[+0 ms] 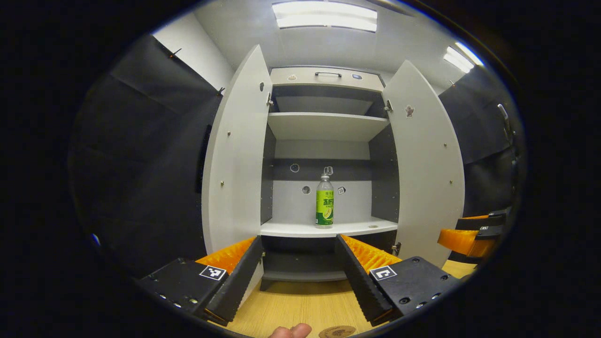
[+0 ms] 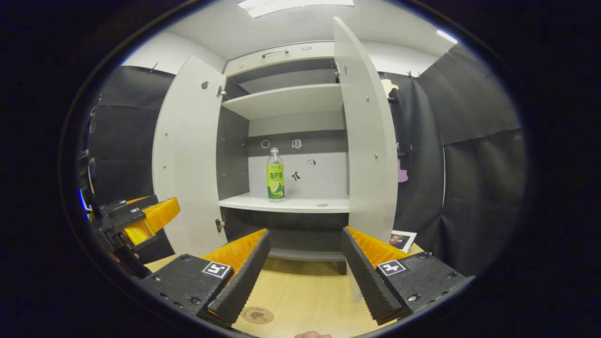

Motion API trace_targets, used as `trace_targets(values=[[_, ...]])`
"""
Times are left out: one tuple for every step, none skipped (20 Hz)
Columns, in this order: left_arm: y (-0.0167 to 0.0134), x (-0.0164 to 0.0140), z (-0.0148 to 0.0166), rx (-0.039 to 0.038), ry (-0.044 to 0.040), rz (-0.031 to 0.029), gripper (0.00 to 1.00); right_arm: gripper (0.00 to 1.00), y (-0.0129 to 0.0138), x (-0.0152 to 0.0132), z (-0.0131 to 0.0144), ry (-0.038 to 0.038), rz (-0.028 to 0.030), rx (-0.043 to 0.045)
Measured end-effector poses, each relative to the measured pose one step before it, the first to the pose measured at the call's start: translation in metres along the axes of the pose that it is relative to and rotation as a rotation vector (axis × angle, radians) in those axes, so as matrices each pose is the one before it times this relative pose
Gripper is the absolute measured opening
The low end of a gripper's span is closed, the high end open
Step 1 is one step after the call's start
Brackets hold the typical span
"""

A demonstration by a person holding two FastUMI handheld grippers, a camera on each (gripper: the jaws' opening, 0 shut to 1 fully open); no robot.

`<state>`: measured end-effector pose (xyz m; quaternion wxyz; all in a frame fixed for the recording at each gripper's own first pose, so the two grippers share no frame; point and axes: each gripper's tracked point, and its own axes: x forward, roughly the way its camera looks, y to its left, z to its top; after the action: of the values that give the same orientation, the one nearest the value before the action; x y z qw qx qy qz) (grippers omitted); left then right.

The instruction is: Grasp the bottle in the cabinet with the left hand and place it on the coaster, then close the right door with the right hand and the left door with the left hand.

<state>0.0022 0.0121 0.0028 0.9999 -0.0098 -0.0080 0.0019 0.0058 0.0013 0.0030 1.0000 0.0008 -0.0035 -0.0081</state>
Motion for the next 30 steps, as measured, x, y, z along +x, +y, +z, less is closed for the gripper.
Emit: trace_targets(values=[[0.00069, 0.00149, 0.00194, -0.00170, -0.00428, -0.00123, 0.99, 0.94, 0.00106, -0.00063, 0.00004, -0.00158, -0.00043, 0.00178], [0.00000, 0.00188, 0.00054, -0.00528, -0.00199, -0.00389, 0.95, 0.94, -0.00034, -0.00090, -0.00164, 0.00251, -0.00385, -0.00177], [-0.00037, 0.00050, -0.00018, -0.00685, 0.00045, -0.00588, 0.95, 0.99, -0.00076, -0.00116, -0.00107, 0.00296, -0.00564, -0.00340], [-0.00027, 0.00176, 0.00038, -0.00701, 0.00130, -0.00510, 0.99, 0.94, -0.00061, -0.00075, -0.00127, 0.00340, -0.00483, -0.00276], [-0.00030, 0.00145, 0.00027, -0.00731, -0.00025, -0.00519, 0.95, 0.99, -0.00050, -0.00066, -0.00010, 0.00190, -0.00420, 0.00045], [-0.00015, 0.00235, 0.00074, -0.00522, -0.00101, -0.00490, 0.95, 0.99, -0.00053, -0.00134, -0.00019, 0.00008, -0.00448, 0.00236], [-0.00021, 0.00282, 0.00213, -0.00161, -0.00246, -0.00399, 0.95, 0.99, -0.00029, -0.00110, 0.00121, -0.00099, -0.00455, 0.00180], [-0.00027, 0.00484, 0.00133, -0.00110, -0.00233, -0.00698, 0.95, 0.94, -0.00043, -0.00100, 0.00132, -0.00198, -0.00625, 0.00048], [-0.00457, 0.00730, 0.00359, -0.00754, -0.00005, -0.02391, 0.95, 0.99, -0.00157, -0.00123, 0.00154, -0.00322, -0.00735, -0.00189], [-0.00722, 0.00718, 0.00197, -0.01535, 0.00429, -0.03852, 0.95, 0.99, -0.00188, -0.00088, 0.00115, -0.00356, -0.00877, -0.00300], [-0.00956, 0.00951, 0.00273, -0.01972, 0.00742, -0.04559, 0.95, 0.94, -0.00213, -0.00095, 0.00081, -0.00270, -0.01007, -0.00214], [-0.00675, 0.00995, 0.00462, -0.02015, 0.00275, -0.03693, 0.95, 0.94, -0.00153, -0.00197, 0.00064, -0.00313, -0.00865, 0.00086], [-0.00446, 0.01259, 0.00312, -0.01620, 0.00255, -0.02520, 0.95, 0.94, -0.00190, -0.00147, 0.00136, -0.00262, -0.00837, 0.00381], [-0.00262, 0.01451, 0.00326, -0.01040, 0.00391, -0.02056, 0.99, 0.99, -0.00122, -0.00197, 0.00023, -0.00206, -0.00835, 0.00531], [-0.00088, 0.01605, 0.00253, -0.00466, 0.00380, -0.01291, 0.99, 0.99, -0.00172, -0.00101, 0.00128, -0.00091, -0.00742, 0.00535], [0.00000, 0.01778, 0.00065, 0.00000, 0.01001, -0.00897, 0.99, 0.94, -0.00161, -0.00200, -0.00045, -0.00033, -0.00858, 0.00474], [-0.00046, 0.01806, 0.00115, 0.00470, 0.00717, -0.01058, 0.95, 0.94, -0.00144, -0.00123, 0.00101, -0.00200, -0.00811, 0.00285], [0.00051, 0.01943, 0.00080, 0.00813, 0.00596, -0.00886, 0.95, 0.94, -0.00221, -0.00179, 0.00061, -0.00263, -0.00924, 0.00339], [0.00147, 0.01933, 0.00041, 0.01242, 0.00358, -0.00232, 0.99, 0.94, -0.00125, -0.00071, 0.00051, -0.00042, -0.00828, 0.00280], [0.00267, 0.01847, 0.00041, 0.01439, 0.00429, 0.00282, 0.99, 0.94, -0.00160, -0.00035, -0.00143, 0.00264, -0.00727, 0.00178], [0.00307, 0.01694, 0.00043, 0.01024, 0.00203, 0.00575, 0.95, 0.99, -0.00086, 0.00004, -0.00133, 0.00564, -0.00595, 0.00204], [0.00152, 0.01749, -0.00063, -0.00053, 0.00177, -0.00032, 0.95, 0.99, -0.00118, 0.00056, -0.00138, 0.00673, -0.00459, 0.00022], [0.00080, 0.01531, -0.00135, -0.01248, 0.00088, -0.00635, 0.95, 0.99, -0.00172, 0.00064, -0.00072, 0.00580, -0.00827, -0.00045], [0.00163, 0.01521, -0.00163, -0.00924, 0.00908, 0.00422, 0.95, 0.94, -0.00192, 0.00061, -0.00077, 0.00317, -0.00560, 0.00050], [0.00420, 0.01375, -0.00316, -0.00029, 0.00956, 0.00996, 0.95, 0.94, -0.00095, 0.00047, 0.00054, 0.00156, -0.00442, 0.00080], [0.00488, 0.01305, -0.00176, 0.00726, 0.00185, 0.01360, 0.95, 0.99, -0.00203, 0.00026, -0.00090, 0.00170, -0.00613, -0.00099], [0.00421, 0.01130, -0.00354, 0.00938, 0.00217, 0.01403, 0.95, 0.99, -0.00226, 0.00050, -0.00028, 0.00336, -0.00667, -0.00277], [0.00288, 0.01013, -0.00306, 0.00699, 0.00167, 0.01025, 0.95, 0.99, -0.00198, 0.00083, -0.00126, 0.00297, -0.00769, -0.00277], [0.00308, 0.01042, -0.00243, 0.00604, 0.00501, 0.00735, 0.95, 0.94, -0.00144, 0.00094, 0.00011, 0.00157, -0.00676, -0.00212], [0.00191, 0.01069, -0.00308, 0.00437, 0.01001, 0.00542, 0.95, 0.94, -0.00152, 0.00176, -0.00092, 0.00291, -0.00555, -0.00147]])
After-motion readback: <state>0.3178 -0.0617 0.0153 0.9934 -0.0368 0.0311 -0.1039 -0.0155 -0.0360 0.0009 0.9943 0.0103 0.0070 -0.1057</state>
